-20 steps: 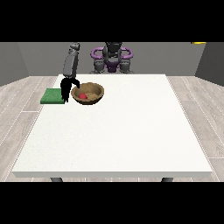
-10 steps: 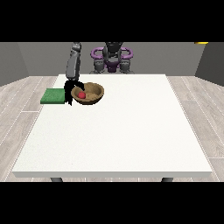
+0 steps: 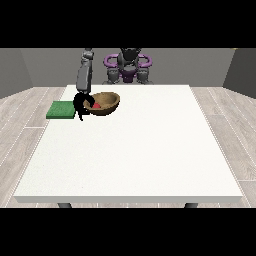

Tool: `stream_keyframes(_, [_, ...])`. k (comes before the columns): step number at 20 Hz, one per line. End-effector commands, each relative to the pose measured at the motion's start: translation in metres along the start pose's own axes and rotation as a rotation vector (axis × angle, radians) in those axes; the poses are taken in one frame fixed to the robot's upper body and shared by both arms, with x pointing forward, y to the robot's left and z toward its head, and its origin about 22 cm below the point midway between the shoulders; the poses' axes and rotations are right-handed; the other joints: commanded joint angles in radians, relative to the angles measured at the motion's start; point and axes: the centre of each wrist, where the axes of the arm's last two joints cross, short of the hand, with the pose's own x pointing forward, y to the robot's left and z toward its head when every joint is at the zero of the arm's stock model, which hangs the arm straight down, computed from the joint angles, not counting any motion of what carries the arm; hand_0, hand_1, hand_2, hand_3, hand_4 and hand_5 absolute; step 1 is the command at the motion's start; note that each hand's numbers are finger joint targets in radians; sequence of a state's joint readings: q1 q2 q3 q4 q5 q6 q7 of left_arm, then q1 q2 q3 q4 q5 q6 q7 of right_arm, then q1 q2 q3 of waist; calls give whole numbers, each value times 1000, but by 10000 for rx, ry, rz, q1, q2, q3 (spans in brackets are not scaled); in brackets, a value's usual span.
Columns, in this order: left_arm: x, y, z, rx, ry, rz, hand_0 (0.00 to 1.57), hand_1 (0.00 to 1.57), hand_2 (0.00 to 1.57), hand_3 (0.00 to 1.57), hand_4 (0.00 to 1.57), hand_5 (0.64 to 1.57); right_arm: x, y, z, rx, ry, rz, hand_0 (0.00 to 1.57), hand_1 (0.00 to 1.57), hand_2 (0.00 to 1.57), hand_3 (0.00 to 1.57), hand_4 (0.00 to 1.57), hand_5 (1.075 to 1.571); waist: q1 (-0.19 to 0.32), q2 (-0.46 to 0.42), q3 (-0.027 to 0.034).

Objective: Pick the cup and pour the ball into the bowl, then pick the bowl and place it on the pad

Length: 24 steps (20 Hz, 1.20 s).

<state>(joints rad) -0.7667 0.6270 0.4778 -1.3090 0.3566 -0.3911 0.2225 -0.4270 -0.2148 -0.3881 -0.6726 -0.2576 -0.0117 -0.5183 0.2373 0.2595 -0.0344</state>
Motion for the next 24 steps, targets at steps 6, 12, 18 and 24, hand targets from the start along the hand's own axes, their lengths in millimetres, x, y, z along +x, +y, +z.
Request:
stream_keyframes(6, [-2,12,2,67,188,348,0,0,0,0,1170,1531,16,-60,0,-1753,1911,3132,1571,1571,1571,1242,1001,1546,70,36,299])
stream_keyframes(12, [-21,28,12,633,1093,382,0,0,0,0,1197,1534,66,-77,-27,-1703,2403,3970,1571,1571,1571,1042,1026,1556,-650,-761,282])
stream_keyframes(18, [-51,46,37,1099,1469,16,0,0,0,0,1203,1540,154,-89,-68,-1256,2488,4875,1571,1571,1571,724,1050,1563,-1178,-887,318])
stream_keyframes(24, [-34,73,46,1622,1453,-35,0,0,0,0,1205,1545,174,-114,-71,-1060,2653,4886,1571,1571,1571,585,1094,1564,-1698,-960,347])
